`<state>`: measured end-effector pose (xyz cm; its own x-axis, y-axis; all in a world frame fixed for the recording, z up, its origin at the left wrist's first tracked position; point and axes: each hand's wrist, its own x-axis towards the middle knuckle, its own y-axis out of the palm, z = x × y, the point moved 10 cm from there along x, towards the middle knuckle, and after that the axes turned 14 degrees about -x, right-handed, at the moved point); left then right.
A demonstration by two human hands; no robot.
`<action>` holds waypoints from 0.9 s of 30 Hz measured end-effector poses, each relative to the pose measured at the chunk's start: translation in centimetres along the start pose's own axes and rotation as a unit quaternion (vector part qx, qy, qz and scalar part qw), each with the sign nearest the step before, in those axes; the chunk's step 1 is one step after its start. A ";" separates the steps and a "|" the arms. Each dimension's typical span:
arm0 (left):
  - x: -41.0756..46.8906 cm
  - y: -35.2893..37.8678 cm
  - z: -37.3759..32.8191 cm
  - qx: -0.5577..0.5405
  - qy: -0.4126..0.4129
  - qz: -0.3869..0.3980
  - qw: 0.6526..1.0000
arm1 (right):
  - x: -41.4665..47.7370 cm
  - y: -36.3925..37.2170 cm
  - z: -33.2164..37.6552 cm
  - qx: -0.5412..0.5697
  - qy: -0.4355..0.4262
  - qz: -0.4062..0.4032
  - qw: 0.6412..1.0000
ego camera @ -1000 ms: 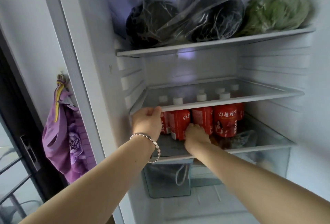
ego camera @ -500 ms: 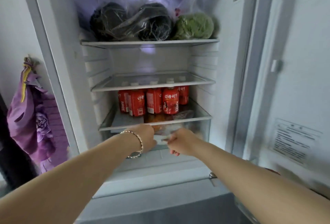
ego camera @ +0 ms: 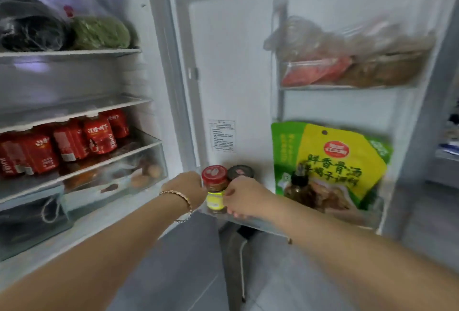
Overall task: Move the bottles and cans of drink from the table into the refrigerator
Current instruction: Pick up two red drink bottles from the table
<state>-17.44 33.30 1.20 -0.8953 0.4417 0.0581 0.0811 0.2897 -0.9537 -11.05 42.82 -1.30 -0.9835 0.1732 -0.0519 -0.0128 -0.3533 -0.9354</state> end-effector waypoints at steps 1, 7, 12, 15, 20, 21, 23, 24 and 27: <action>-0.9 1.3 -2.8 -0.011 0.039 0.018 0.999 | -2.2 -0.7 -2.2 0.005 0.027 -0.019 0.999; -8.6 7.4 -18.6 -0.030 0.253 0.098 0.962 | -15.5 -2.2 -14.1 -0.010 0.170 -0.036 0.985; -15.5 12.6 -31.3 -0.008 0.371 0.126 0.920 | -30.0 -4.6 -25.4 -0.079 0.347 -0.034 0.934; -20.4 15.3 -37.8 -0.014 0.416 0.172 0.893 | -38.3 -5.8 -31.0 -0.101 0.430 -0.049 0.896; -27.8 20.2 -49.8 0.011 0.503 0.210 0.838 | -51.5 -5.9 -40.3 -0.082 0.544 -0.030 0.835; -29.0 21.1 -52.1 0.019 0.516 0.214 0.829 | -53.9 -6.0 -41.7 -0.076 0.559 -0.025 0.825; -32.2 23.2 -57.7 0.023 0.544 0.227 0.807 | -59.8 -6.4 -44.9 -0.067 0.589 -0.016 0.805; -33.2 24.0 -59.6 0.024 0.550 0.234 0.801 | -62.1 -6.5 -46.1 -0.070 0.601 -0.009 0.796; -38.4 26.6 -68.2 0.002 0.572 0.265 0.776 | -71.3 -8.1 -50.9 -0.105 0.642 -0.014 0.759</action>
<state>49.01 81.97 -6.21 0.2377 0.9638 -0.1209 0.3027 -0.1918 -0.9336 68.35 80.13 -7.78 0.0057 0.9791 -0.2033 0.1310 -0.2023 -0.9705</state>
